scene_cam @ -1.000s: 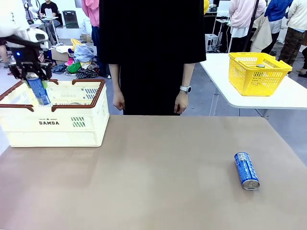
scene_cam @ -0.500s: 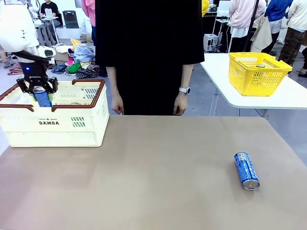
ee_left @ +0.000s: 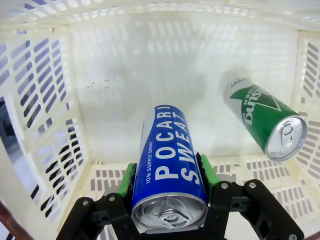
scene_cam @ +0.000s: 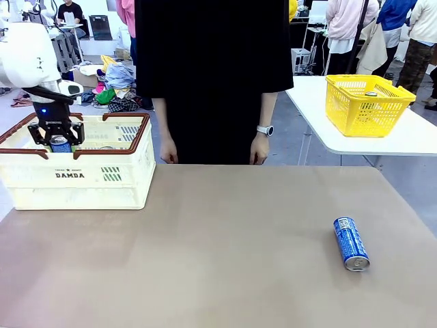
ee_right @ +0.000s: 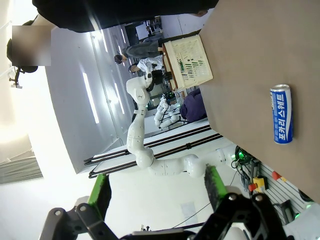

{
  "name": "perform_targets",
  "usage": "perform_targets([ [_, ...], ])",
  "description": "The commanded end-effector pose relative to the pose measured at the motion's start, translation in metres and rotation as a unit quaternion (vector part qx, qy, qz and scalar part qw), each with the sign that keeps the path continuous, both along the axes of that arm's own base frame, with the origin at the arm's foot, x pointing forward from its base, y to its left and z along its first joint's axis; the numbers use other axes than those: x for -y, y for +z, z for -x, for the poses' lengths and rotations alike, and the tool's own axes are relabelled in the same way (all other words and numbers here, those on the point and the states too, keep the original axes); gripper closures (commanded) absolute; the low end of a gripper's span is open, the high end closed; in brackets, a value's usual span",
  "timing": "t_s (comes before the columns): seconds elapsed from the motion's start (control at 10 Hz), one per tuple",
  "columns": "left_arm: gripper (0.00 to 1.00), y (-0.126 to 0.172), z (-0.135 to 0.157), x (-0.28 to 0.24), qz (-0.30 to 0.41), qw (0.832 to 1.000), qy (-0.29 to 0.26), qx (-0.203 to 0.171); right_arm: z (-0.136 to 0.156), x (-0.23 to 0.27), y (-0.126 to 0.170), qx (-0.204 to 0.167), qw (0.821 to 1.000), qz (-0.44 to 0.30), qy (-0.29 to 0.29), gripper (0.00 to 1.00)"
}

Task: Place the drinks into the Shopping basket.
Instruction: Pick up one drink and place it into the Shopping basket.

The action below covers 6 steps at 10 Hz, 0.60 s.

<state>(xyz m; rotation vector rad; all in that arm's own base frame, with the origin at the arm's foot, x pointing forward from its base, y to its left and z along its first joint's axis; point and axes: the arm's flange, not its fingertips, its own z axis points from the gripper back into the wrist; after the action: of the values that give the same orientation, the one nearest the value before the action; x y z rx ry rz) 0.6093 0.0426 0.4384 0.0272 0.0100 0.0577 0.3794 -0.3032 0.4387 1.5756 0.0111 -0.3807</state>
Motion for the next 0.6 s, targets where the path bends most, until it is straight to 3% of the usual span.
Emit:
perform_targets([
  [0.0,1.00,-0.001,0.002,0.000,0.003,1.000,0.004,0.012,0.001,0.000,0.003,0.002,1.000,0.001,0.000,0.00],
  [0.3,1.00,-0.018,-0.005,0.008,-0.002,1.000,-0.004,-0.009,0.001,0.000,0.003,0.002,1.000,0.001,0.000,0.00],
  [0.4,0.67,-0.019,-0.006,0.010,0.002,1.000,-0.007,-0.012,0.001,0.000,0.003,0.002,1.000,0.001,0.000,0.00],
  [0.5,0.10,-0.020,-0.006,0.011,0.002,1.000,-0.005,-0.014,0.001,0.000,0.003,0.002,1.000,0.001,0.000,0.00],
])
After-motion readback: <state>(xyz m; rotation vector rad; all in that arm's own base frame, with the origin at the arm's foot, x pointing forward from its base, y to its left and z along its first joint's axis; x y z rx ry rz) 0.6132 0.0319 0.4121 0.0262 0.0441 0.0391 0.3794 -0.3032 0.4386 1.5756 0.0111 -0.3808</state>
